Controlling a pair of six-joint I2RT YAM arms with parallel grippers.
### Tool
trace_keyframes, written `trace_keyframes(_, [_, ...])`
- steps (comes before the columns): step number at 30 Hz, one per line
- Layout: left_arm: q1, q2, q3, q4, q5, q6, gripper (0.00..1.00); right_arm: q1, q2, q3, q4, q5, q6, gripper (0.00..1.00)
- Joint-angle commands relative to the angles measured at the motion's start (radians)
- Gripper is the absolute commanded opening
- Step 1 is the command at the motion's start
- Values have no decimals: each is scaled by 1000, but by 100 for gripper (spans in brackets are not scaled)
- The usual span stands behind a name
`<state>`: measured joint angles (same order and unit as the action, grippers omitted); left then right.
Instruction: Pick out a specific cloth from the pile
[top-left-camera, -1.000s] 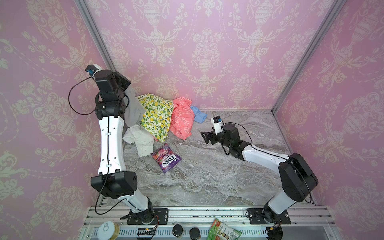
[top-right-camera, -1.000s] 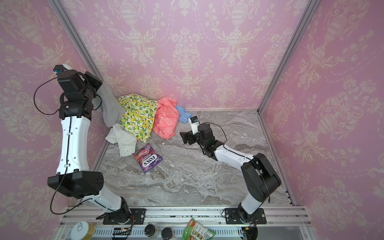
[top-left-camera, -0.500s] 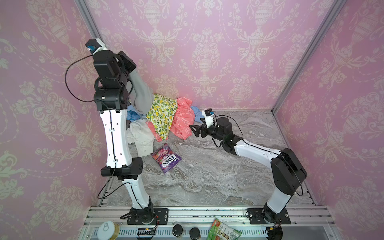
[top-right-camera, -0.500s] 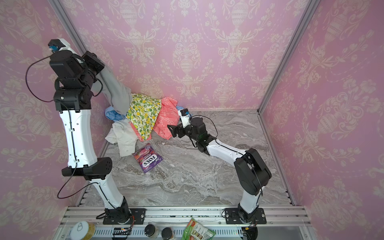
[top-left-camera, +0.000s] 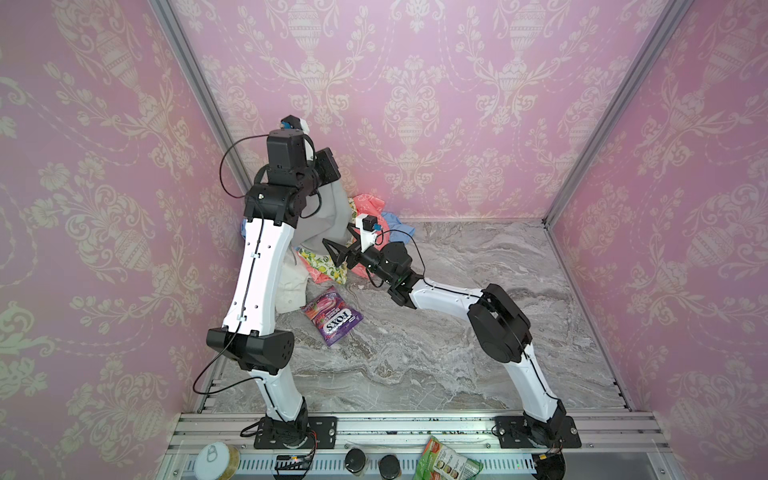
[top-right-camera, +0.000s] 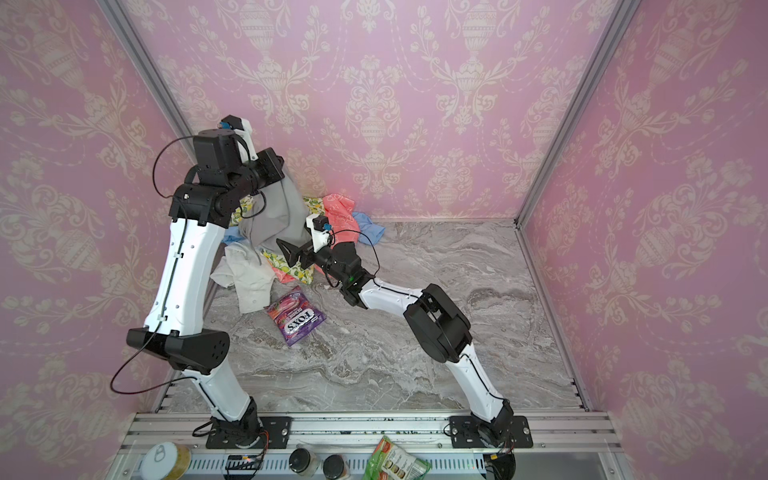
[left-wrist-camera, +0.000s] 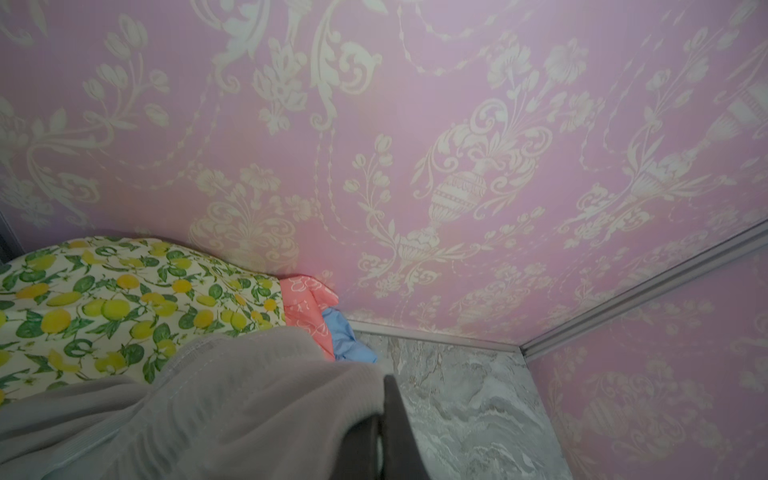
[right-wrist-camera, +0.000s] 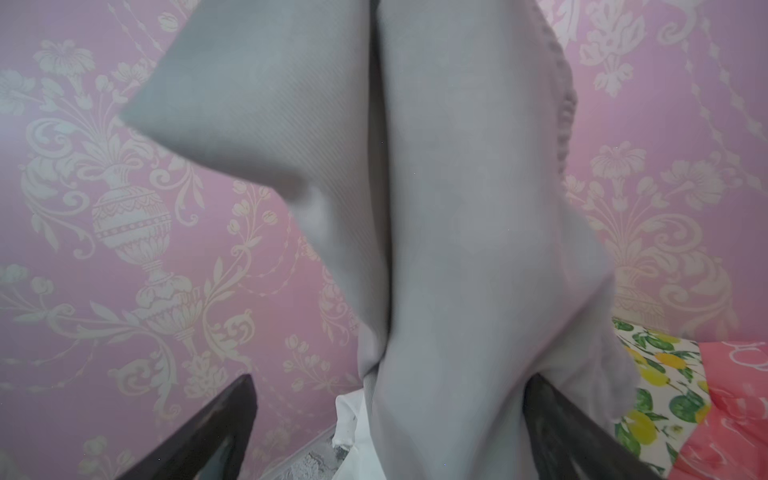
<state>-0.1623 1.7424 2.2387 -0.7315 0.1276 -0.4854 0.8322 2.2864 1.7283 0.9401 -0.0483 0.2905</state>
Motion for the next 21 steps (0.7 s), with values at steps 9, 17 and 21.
trace_keyframes(9, [-1,-362,-611,219,99,-73,0,14,118,209,83,304,14,25])
trace_keyframes(17, [52,-453,-833,254,104,-119,42,6,-36,126,10,304,105,0])
trace_keyframes(21, [79,-528,-958,278,87,-150,69,5,-93,152,-95,314,191,0])
